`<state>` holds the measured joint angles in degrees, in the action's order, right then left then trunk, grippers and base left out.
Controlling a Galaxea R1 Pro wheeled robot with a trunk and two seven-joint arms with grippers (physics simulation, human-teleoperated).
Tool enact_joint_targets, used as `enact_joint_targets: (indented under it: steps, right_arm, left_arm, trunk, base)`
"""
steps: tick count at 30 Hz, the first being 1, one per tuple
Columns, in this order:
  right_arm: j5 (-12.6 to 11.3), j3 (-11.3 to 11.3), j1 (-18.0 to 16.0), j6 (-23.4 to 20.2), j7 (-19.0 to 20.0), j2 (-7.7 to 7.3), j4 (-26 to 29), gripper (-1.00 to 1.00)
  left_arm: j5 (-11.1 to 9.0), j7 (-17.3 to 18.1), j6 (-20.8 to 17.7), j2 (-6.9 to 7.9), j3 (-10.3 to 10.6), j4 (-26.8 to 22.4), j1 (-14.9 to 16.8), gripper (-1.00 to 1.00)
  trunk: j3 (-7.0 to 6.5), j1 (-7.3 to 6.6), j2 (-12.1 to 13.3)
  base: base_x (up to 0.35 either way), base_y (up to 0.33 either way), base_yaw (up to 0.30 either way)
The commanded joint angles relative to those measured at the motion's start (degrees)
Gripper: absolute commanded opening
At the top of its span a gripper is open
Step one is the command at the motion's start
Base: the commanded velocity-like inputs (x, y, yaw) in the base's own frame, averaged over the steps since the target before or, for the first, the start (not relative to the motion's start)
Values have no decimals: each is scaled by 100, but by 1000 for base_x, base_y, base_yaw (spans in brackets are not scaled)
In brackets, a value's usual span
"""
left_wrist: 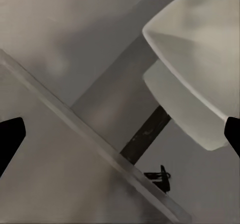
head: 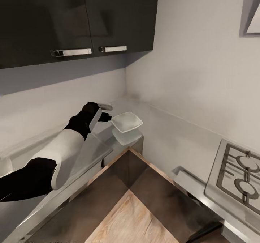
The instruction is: In the kitchen, take the Vidalia onion out of the sink, dice it on the chopping board with the paring knife, put the diced onion into the bowl on the countertop, then place both the paring knife and the chopping board into the sink.
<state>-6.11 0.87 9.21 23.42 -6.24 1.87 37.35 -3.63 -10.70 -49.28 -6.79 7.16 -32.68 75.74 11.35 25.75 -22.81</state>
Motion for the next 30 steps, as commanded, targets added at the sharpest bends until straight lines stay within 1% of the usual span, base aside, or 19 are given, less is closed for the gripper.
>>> enact_joint_targets:
  steps: [1, 5, 8, 16, 27, 30]
  right_arm:
    - [-57, 10, 2, 13, 0, -1, 9, 100]
    - [-57, 10, 2, 13, 0, 0, 9, 100]
    - [-57, 10, 2, 14, 0, -2, 9, 100]
    - [-39, 10, 2, 21, 11, -18, -44, 100]
    - [-30, 2, 2, 40, 11, -25, -105, 100]
    - [-37, 2, 2, 40, 9, -21, -105, 100]
  left_arm:
    - [-38, -37, -21, 2, 23, -2, 4, 100]
    - [-41, -37, -21, 2, 26, -2, 2, 100]
    - [-41, -37, -21, 2, 30, -2, 2, 100]
    - [-52, -37, -21, -14, 31, -19, -145, 100]
    - [-64, -37, -22, -28, 31, -11, -165, 100]
    - [-71, -36, -28, -32, 26, -11, -165, 100]
  trunk:
    - [11, 4, -11]
    - [11, 4, -11]
    - [11, 4, -11]
    - [11, 4, -11]
    - [11, 4, -11]
    - [11, 4, -11]
  base:
    - [10, 0, 202]
    - [42, -5, 191]
    - [167, -73, 74]
    - [36, -17, 6]
    - [3, 0, 0]
    - [129, -73, 0]
